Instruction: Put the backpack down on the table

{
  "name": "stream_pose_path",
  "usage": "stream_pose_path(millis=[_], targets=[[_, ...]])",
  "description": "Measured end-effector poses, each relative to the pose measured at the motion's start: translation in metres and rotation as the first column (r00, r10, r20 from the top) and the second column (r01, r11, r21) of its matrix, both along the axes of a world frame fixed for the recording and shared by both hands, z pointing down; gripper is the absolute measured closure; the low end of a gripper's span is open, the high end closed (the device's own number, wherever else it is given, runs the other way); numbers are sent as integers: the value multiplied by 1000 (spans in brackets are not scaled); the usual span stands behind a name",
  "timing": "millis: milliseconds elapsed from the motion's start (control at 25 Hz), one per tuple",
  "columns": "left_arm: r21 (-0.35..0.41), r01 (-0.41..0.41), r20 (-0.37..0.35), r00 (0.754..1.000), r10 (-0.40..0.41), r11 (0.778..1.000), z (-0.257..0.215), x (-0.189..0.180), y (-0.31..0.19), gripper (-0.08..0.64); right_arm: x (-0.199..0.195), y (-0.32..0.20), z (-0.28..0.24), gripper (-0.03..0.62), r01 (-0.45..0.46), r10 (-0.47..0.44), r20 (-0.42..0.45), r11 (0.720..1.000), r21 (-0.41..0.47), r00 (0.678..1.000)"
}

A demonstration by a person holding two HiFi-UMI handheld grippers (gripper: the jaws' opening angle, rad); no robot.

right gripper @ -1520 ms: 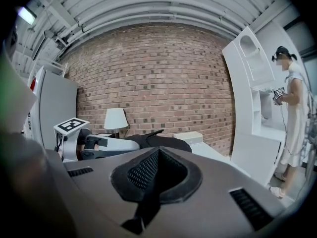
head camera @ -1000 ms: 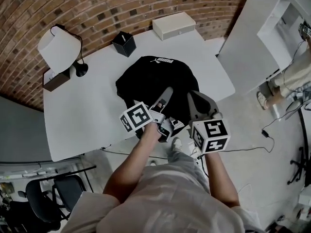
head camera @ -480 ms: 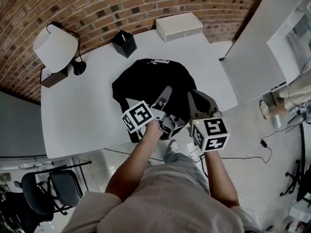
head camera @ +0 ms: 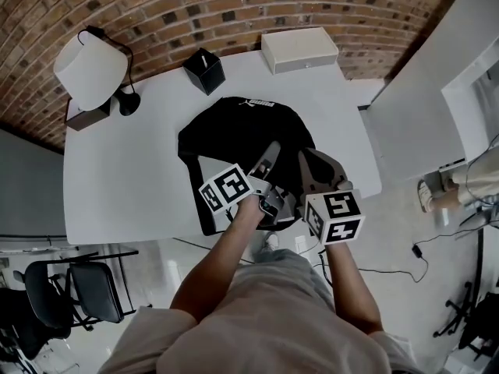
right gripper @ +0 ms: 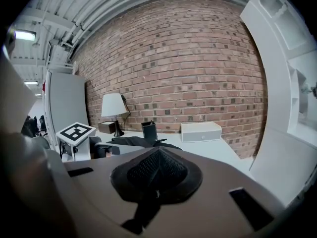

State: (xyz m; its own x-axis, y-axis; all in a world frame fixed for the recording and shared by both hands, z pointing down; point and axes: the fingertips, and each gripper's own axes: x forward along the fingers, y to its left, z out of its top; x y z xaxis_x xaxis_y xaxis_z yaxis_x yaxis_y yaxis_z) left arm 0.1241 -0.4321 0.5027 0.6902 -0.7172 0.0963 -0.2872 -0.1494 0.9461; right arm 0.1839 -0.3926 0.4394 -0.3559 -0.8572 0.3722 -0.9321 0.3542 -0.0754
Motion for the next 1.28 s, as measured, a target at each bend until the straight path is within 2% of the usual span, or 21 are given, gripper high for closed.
stream_pose_path(millis=[560, 840, 1280], targets=[[-25, 15, 68, 998, -13, 1000, 39, 10, -10, 414, -1, -24, 28, 591, 82, -82, -4, 996, -42, 997], [-14, 10, 38, 999, -10, 1000, 46, 10, -7, 399, -4, -25, 34, 591, 101, -101, -3, 993, -55, 995], [-52, -6, -26, 1000, 4, 999, 63, 5, 0, 376, -11, -18, 46, 591, 114, -114, 3, 991, -74, 993]])
